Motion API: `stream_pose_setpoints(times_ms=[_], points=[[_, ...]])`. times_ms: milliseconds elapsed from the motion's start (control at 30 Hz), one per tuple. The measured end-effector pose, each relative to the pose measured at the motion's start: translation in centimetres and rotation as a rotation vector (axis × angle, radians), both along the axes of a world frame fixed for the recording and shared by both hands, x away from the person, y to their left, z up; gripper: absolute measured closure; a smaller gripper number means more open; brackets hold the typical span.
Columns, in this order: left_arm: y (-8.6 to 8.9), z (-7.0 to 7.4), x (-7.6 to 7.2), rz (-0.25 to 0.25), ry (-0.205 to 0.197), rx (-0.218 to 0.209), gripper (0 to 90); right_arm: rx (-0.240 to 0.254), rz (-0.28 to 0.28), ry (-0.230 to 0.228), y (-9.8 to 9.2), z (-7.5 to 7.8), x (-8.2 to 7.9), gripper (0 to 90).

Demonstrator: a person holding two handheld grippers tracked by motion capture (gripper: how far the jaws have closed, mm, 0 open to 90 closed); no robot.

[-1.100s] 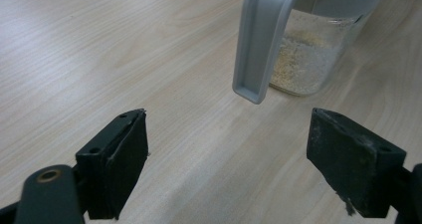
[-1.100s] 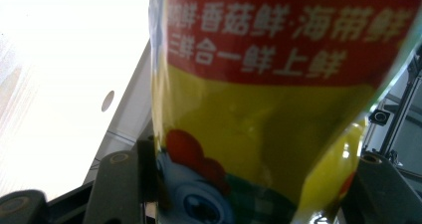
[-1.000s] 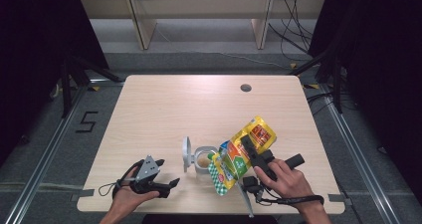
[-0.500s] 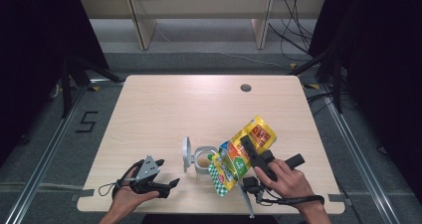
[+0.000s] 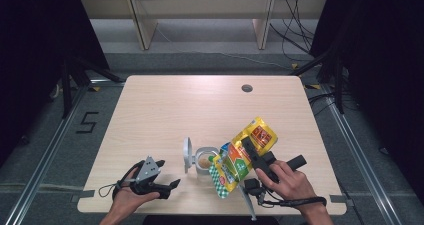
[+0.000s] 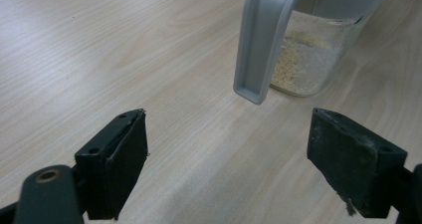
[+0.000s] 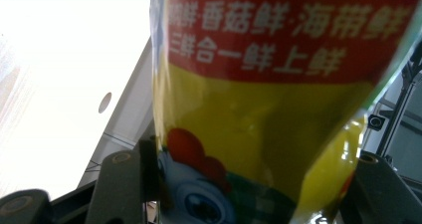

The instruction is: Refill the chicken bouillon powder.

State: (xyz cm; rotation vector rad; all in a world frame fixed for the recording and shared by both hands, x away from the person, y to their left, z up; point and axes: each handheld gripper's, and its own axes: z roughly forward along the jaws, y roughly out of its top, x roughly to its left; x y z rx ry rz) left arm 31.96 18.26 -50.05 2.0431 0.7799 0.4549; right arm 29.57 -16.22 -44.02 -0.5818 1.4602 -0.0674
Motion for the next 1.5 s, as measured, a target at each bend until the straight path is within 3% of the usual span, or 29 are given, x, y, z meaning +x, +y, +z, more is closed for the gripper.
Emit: stream_pose_setpoints(times_ms=[133,200,233,333,367,433,467,633,667,700,733,900,933,967,1000,1233,1400,1433,1467,1500], points=[[0.02,0.02,-0.05,0.000,-0.001,0.002,15.9,0.014,-0.006,0.006,-0.12,-0.11,-0.04,45.3],[0.04,0.06,-0.04,0.001,-0.003,0.008,15.9,-0.002,-0.002,-0.001,-0.10,0.06,-0.06,45.5],[0.04,0.05,-0.05,0.000,-0.003,0.006,15.9,0.020,-0.007,0.007,-0.23,-0.07,-0.06,45.6],[0.08,0.08,0.00,-0.008,0.001,0.007,15.9,-0.005,-0.003,-0.005,-0.31,0.27,-0.14,46.1],[0.05,0.08,-0.02,0.000,-0.003,0.008,15.9,0.025,-0.017,0.004,-0.50,0.12,-0.17,46.2],[-0.04,-0.02,-0.17,0.015,0.015,-0.010,15.9,0.003,-0.012,-0.004,-0.52,0.36,-0.14,46.4],[0.06,0.04,-0.05,-0.003,-0.003,0.009,15.9,-0.001,-0.010,-0.005,-0.54,0.41,-0.13,46.4],[0.05,0.08,-0.08,0.000,-0.002,0.011,15.9,0.005,-0.014,-0.004,-0.65,0.40,-0.20,46.5],[0.01,-0.01,-0.05,0.001,-0.009,0.002,15.9,0.029,-0.022,0.003,-0.77,0.25,-0.27,46.6],[-0.10,-0.10,-0.12,0.016,0.010,-0.017,15.9,0.006,-0.009,-0.005,-0.67,0.44,-0.28,46.5],[-0.01,0.01,-0.09,0.005,0.020,-0.010,15.9,0.013,-0.013,0.000,-0.71,0.38,-0.29,46.6],[-0.07,0.00,-0.09,0.001,0.006,-0.014,15.9,0.021,-0.010,0.001,-0.76,0.47,-0.32,46.7],[0.07,0.08,-0.04,0.003,0.005,0.016,15.9,0.018,-0.007,-0.001,-0.76,0.54,-0.33,46.7],[-0.01,0.08,-0.10,0.001,0.002,-0.006,15.9,0.000,0.001,-0.004,-0.67,0.70,-0.28,46.7],[0.02,0.10,-0.12,-0.002,0.005,-0.004,15.9,0.020,-0.010,0.001,-0.77,0.59,-0.35,46.7],[0.00,0.07,-0.13,0.001,0.000,-0.006,15.9,0.010,0.008,0.002,-0.70,0.70,-0.31,46.8],[-0.06,0.01,-0.21,0.009,0.012,-0.014,15.9,0.021,0.001,0.010,-0.62,0.51,-0.42,46.8],[0.00,0.07,-0.11,0.001,-0.002,-0.001,15.9,0.033,0.002,0.015,-0.65,0.35,-0.38,46.8],[-0.03,0.06,-0.07,-0.001,0.000,-0.006,15.9,0.033,0.003,0.016,-0.65,0.29,-0.34,46.8],[-0.04,0.05,-0.09,0.000,-0.002,-0.008,15.9,0.002,0.012,0.009,-0.50,0.43,-0.27,46.9]])
